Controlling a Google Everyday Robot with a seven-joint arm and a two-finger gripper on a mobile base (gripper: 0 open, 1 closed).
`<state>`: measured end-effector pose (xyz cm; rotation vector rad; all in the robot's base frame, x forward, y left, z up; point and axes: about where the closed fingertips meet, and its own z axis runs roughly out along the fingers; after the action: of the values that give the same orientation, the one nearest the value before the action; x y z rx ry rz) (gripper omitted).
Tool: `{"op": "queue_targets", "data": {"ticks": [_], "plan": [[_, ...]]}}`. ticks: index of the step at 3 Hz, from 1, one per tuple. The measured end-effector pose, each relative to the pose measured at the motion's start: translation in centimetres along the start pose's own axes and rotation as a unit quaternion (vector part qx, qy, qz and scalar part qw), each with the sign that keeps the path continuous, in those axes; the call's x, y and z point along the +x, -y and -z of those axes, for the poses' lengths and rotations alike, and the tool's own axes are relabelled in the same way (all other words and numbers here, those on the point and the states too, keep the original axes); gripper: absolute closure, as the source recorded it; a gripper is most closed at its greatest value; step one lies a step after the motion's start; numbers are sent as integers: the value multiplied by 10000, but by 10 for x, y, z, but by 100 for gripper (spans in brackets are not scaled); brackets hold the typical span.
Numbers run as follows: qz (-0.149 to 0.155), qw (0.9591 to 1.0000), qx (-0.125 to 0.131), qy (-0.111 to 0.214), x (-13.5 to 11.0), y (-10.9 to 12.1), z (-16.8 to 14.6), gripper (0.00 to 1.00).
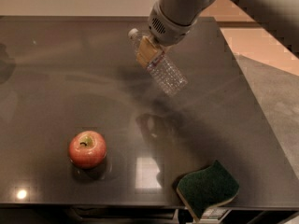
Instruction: Place water bottle upright
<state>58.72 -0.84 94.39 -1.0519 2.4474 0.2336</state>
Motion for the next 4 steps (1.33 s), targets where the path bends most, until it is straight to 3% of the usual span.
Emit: {"op": "queue_targets", "data": {"ticks": [1,2,4], "plan": [[276,9977,-199,582,-5,-1,4,100],[517,9914,-323,1160,-8,-1,11,100],[967,9692,-500,2211,-7,3,19,100]]}}
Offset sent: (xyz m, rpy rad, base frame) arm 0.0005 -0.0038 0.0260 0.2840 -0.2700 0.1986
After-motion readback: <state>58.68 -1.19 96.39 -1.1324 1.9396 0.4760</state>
